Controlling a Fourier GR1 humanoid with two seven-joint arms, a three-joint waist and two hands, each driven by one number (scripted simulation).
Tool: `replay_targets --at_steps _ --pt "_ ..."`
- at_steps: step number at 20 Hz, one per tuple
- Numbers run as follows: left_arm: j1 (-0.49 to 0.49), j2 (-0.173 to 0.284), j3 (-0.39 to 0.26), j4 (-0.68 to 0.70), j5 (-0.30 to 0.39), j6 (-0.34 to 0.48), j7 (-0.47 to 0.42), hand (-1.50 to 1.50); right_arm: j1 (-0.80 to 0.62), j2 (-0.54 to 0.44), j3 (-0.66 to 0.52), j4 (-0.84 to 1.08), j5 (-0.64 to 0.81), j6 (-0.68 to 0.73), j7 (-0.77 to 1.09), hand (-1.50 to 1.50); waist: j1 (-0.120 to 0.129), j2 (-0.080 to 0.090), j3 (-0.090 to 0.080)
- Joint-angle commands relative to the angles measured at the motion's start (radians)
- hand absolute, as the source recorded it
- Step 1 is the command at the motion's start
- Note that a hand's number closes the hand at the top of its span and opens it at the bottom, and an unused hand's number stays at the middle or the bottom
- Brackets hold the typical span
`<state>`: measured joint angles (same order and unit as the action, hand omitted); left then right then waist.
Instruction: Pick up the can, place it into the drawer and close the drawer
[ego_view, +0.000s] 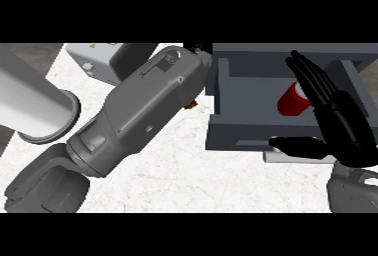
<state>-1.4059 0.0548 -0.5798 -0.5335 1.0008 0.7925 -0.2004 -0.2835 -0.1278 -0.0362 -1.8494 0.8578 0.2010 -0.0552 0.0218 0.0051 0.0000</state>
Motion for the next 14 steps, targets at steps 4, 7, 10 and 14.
replay_targets --at_steps 4,7,10,14 --pt "0.053 0.044 -0.013 -0.086 -0.044 0.022 0.043 -1.5 -0.174 -0.041 0.081 0.283 0.188 -0.065 -0.022 -1.5 0.014 -0.005 0.0" --pt "0.091 0.082 -0.029 -0.163 -0.062 0.043 0.075 -1.5 -0.201 -0.085 0.042 0.422 0.226 -0.131 -0.07 -1.5 0.021 -0.008 0.0" --pt "0.086 0.151 -0.029 -0.21 -0.069 0.047 0.146 -1.5 -0.226 -0.003 0.069 0.595 0.3 -0.288 -0.057 -1.5 0.03 -0.005 0.001" --pt "0.131 0.2 -0.024 -0.269 -0.09 0.053 0.168 -1.5 -0.337 -0.006 0.03 0.805 0.333 -0.369 -0.058 -1.5 0.026 -0.002 0.001"
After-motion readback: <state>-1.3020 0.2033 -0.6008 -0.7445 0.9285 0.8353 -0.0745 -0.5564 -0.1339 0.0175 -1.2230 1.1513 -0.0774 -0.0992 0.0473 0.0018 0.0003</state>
